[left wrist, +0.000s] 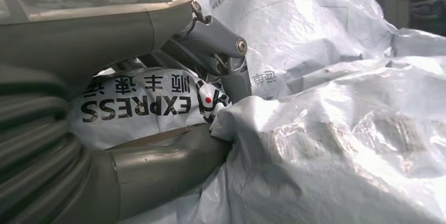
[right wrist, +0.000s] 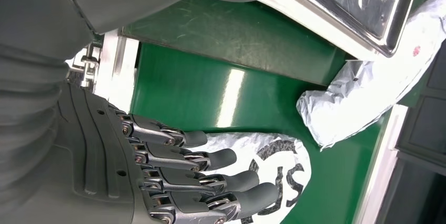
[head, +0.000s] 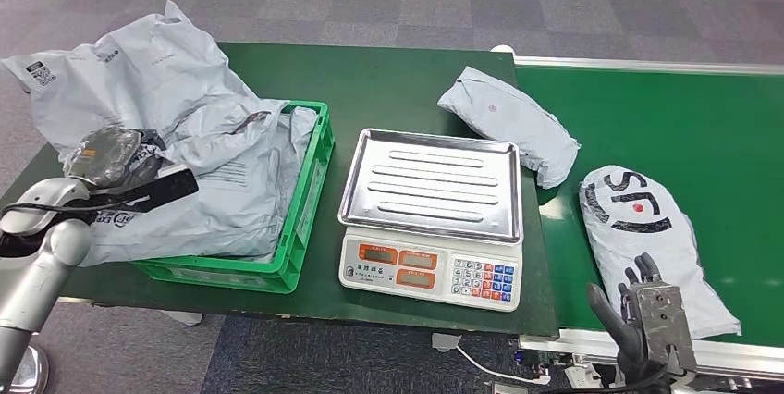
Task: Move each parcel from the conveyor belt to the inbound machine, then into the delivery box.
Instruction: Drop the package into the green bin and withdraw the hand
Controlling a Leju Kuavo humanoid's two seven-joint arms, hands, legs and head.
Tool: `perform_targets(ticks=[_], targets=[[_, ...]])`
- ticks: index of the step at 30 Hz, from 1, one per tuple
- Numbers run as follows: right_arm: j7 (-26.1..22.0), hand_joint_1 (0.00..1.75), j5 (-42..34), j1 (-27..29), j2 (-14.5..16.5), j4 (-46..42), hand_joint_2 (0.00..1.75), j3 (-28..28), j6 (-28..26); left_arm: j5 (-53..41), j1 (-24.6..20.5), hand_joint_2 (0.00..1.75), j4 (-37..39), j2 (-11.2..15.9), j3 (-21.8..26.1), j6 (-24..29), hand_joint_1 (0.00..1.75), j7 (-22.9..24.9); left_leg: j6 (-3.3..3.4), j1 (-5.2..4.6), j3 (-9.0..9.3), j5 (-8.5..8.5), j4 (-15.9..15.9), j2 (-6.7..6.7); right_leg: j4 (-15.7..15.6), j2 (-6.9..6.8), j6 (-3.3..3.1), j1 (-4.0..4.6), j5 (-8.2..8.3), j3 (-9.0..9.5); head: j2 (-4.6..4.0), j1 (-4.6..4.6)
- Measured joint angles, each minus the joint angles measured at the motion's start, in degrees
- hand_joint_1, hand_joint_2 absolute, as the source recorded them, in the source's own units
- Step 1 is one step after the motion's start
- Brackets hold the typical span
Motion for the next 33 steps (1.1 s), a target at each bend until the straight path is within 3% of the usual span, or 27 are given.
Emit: perform_targets(ticks=[24, 33], targets=[[-0.75, 0.00, -1.44, 2.20, -0.03, -0.34, 1.75, -0.74, 0.30, 6.14, 3.31, 1.75, 2.68, -0.73, -0.14, -0.21, 1.75, -2.72, 0.00, 0.00, 0.08, -0.03, -0.01, -0.01, 0.00, -0.02, -0.01, -0.02, -0.02, 0.12, 0.00, 0.01], [-0.57, 0.00, -1.82, 1.76, -0.13, -0.34, 1.75, -0.72, -0.45, 6.08, 2.35, 1.75, 9.36, -2.54, -0.13, 1.25, 1.75, -3.60, 0.00, -0.02, 0.43, -0.40, -0.07, -0.02, 0.00, -0.05, -0.12, -0.08, -0.40, 0.88, -0.01, 0.01]])
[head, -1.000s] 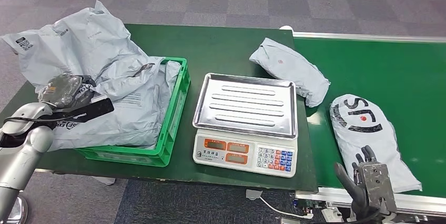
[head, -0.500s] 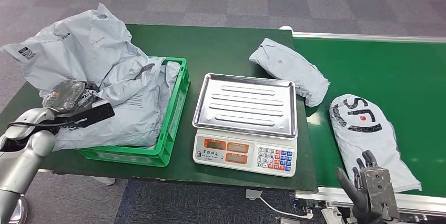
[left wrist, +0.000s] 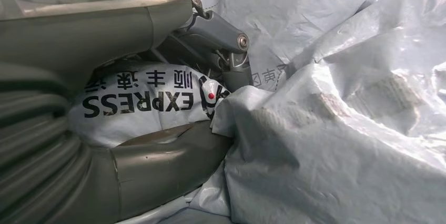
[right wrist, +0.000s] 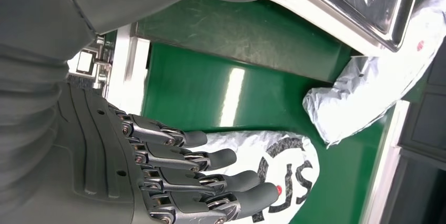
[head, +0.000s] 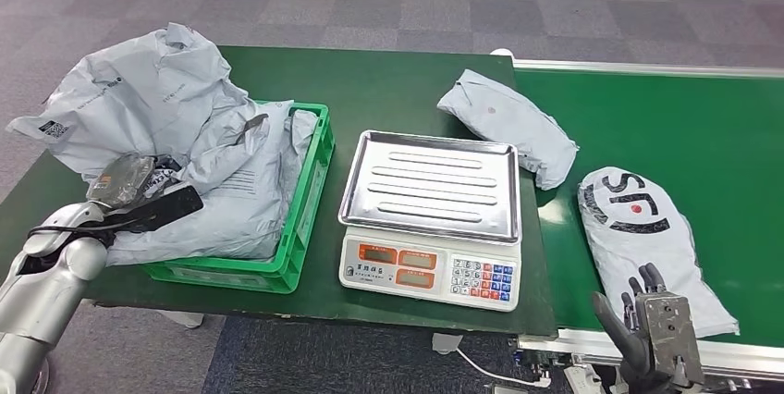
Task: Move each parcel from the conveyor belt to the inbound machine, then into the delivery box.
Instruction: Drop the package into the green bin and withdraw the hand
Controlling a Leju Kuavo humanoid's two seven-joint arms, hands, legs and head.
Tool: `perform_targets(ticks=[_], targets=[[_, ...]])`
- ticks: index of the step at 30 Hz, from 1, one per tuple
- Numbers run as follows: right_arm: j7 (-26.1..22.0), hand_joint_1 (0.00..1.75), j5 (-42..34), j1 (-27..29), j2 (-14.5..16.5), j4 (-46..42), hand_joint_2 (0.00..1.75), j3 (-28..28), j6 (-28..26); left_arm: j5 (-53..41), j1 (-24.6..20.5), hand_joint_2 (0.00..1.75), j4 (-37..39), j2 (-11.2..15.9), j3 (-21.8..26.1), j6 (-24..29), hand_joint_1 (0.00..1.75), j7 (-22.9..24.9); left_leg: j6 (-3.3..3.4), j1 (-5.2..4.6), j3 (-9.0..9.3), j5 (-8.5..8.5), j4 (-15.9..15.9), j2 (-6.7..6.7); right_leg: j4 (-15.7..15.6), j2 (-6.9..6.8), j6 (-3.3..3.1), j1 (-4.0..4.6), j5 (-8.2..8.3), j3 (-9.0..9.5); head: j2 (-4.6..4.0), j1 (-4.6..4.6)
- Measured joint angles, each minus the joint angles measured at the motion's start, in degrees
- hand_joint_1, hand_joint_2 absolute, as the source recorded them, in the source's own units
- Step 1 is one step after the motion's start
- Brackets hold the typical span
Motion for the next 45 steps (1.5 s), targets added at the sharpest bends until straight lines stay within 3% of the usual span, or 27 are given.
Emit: perform_targets(ticks=[11, 12, 15, 16, 35, 39, 45], targets=[[0.43, 0.00, -0.44, 0.13, -0.03, 0.00, 1.75, 0.04, -0.49, 0.29, -1.10, 1.75, 4.43, -1.27, 0.00, 0.83, 1.75, -1.91, -0.15, -0.07, 1.03, -0.24, -0.26, -0.01, 0.00, -0.01, -0.17, 0.01, -0.39, 1.01, 0.00, 0.00], [0.43, 0.00, -0.47, 0.15, -0.04, 0.00, 1.75, 0.04, -0.52, 0.30, -1.11, 1.75, 4.48, -1.27, 0.00, 0.81, 1.51, -2.00, -0.17, -0.08, 1.06, -0.25, -0.28, -0.01, 0.00, -0.01, -0.19, 0.01, -0.40, 1.03, 0.00, 0.00], [0.31, 0.00, -0.68, 0.16, -0.18, 0.00, 1.75, 0.08, -0.69, 0.57, -1.12, 1.75, 4.49, -1.27, -0.05, 0.78, 0.58, -2.36, -0.22, -0.08, 1.13, -0.25, -0.33, -0.01, 0.01, -0.01, -0.25, 0.02, -0.44, 1.06, 0.00, 0.00], [0.24, 0.00, -0.82, 0.17, -0.27, 0.00, 1.75, 0.11, -0.78, 0.72, -1.14, 1.75, 4.43, -1.26, -0.13, 0.78, 0.51, -2.48, -0.24, -0.08, 1.15, -0.25, -0.34, -0.01, 0.01, -0.01, -0.26, 0.03, -0.44, 1.07, 0.00, 0.00], [-0.08, 0.00, -1.39, 0.17, -1.05, 0.02, 1.75, 0.42, -1.05, 0.96, -1.00, 1.75, 2.38, -1.22, -0.95, 0.82, 0.51, -2.33, -0.29, -0.07, 1.11, -0.27, -0.38, -0.03, 0.01, -0.06, -0.32, 0.07, -0.49, 1.00, 0.00, 0.00], [-0.09, 0.00, -1.39, 0.17, -1.07, 0.02, 1.75, 0.42, -1.06, 0.96, -0.98, 1.75, 2.32, -1.22, -0.98, 0.81, 0.01, -2.33, -0.30, -0.07, 1.10, -0.27, -0.38, -0.03, 0.01, -0.06, -0.33, 0.07, -0.50, 1.00, 0.00, 0.00], [-0.15, 0.00, -2.06, 0.36, -1.45, 0.03, 1.75, 0.59, -1.61, 0.28, -1.03, 1.75, 0.93, -1.07, -1.36, 1.00, 0.00, -1.61, -0.30, -0.07, 1.26, -0.26, -0.37, -0.03, 0.01, -0.06, -0.33, 0.08, -0.49, 0.93, 0.00, 0.00]])
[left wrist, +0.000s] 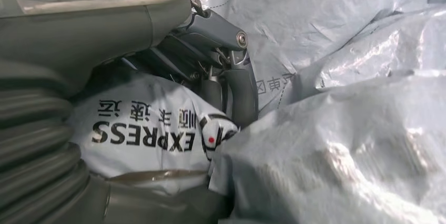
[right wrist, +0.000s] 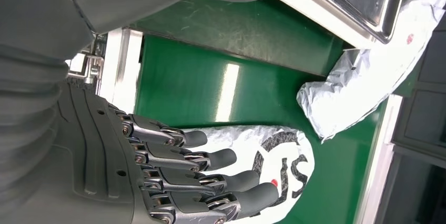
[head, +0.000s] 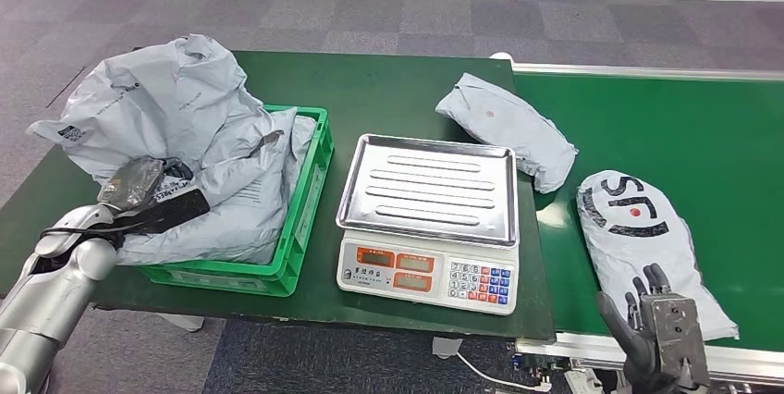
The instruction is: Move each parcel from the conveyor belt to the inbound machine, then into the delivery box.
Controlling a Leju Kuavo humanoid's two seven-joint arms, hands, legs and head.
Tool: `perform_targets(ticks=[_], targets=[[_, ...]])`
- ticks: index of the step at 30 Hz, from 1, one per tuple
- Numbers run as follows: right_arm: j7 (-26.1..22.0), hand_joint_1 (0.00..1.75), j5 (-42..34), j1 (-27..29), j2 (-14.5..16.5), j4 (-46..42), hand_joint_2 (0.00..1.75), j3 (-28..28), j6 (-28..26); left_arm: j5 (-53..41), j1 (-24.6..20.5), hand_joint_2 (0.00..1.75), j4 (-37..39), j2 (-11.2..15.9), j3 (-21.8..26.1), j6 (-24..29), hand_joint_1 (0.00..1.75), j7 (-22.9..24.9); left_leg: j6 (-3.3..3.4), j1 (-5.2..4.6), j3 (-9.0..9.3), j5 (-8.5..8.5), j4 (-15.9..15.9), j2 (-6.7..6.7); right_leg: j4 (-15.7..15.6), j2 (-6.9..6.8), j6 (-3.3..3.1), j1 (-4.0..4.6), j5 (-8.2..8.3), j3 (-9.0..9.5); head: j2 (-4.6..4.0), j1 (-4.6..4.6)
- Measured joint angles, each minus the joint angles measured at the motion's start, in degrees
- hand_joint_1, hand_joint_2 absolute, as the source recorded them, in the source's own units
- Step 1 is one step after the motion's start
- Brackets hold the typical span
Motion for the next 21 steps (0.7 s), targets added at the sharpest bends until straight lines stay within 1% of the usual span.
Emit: perform_targets(ticks=[5, 9, 12, 15, 18, 21], targets=[[-0.28, 0.00, -1.13, 0.07, -1.31, 0.38, 1.75, 0.83, -0.86, -1.24, -0.01, 1.75, -4.29, 0.98, -0.80, -1.10, 0.00, 1.38, -0.05, 0.00, 0.06, 0.13, 0.02, 0.00, 0.01, 0.02, -0.02, 0.01, 0.12, -0.24, 0.00, -0.01], [-0.63, 0.00, -1.85, -0.04, -2.34, 1.08, 1.75, 1.76, -1.51, 0.17, -0.53, 1.75, -9.02, 2.90, -1.23, -4.63, 0.00, 1.61, -0.08, 0.05, -0.17, 0.17, 0.06, 0.01, 0.01, 0.03, -0.06, 0.07, 0.18, -0.48, 0.00, -0.02], [-0.81, 0.00, -2.23, -0.58, -2.89, 1.81, 1.75, 2.64, -2.10, 5.05, -3.84, 1.75, -12.62, 6.11, -1.70, -9.57, 0.00, 0.52, -0.22, 0.26, -0.61, 0.27, 0.18, 0.01, 0.02, 0.05, -0.17, 0.19, 0.35, -0.86, 0.00, -0.01], [-0.61, 0.00, -2.22, -1.11, -2.96, 2.28, 1.75, 3.09, -2.59, 8.71, -7.48, 1.75, -15.36, 8.78, -1.87, -12.62, 0.00, -0.16, -0.26, 0.31, -0.74, 0.30, 0.19, 0.01, 0.02, 0.04, -0.20, 0.23, 0.40, -0.98, 0.00, -0.01], [-0.26, 0.00, -1.82, -1.60, -2.96, 2.43, 1.75, 3.27, -2.71, 10.99, -9.28, 1.75, -17.25, 10.24, -1.98, -13.97, 0.00, -0.33, -0.27, 0.33, -0.75, 0.29, 0.19, 0.03, 0.02, 0.06, -0.20, 0.22, 0.40, -1.02, 0.00, -0.02], [-0.11, 0.00, -1.42, -2.05, -2.94, 2.55, 1.75, 3.30, -2.62, 12.50, -10.46, 1.75, -18.12, 10.97, -2.08, -14.90, 0.00, -0.35, -0.28, 0.34, -0.77, 0.30, 0.19, 0.03, 0.02, 0.07, -0.20, 0.22, 0.40, -1.05, 0.00, -0.01]])
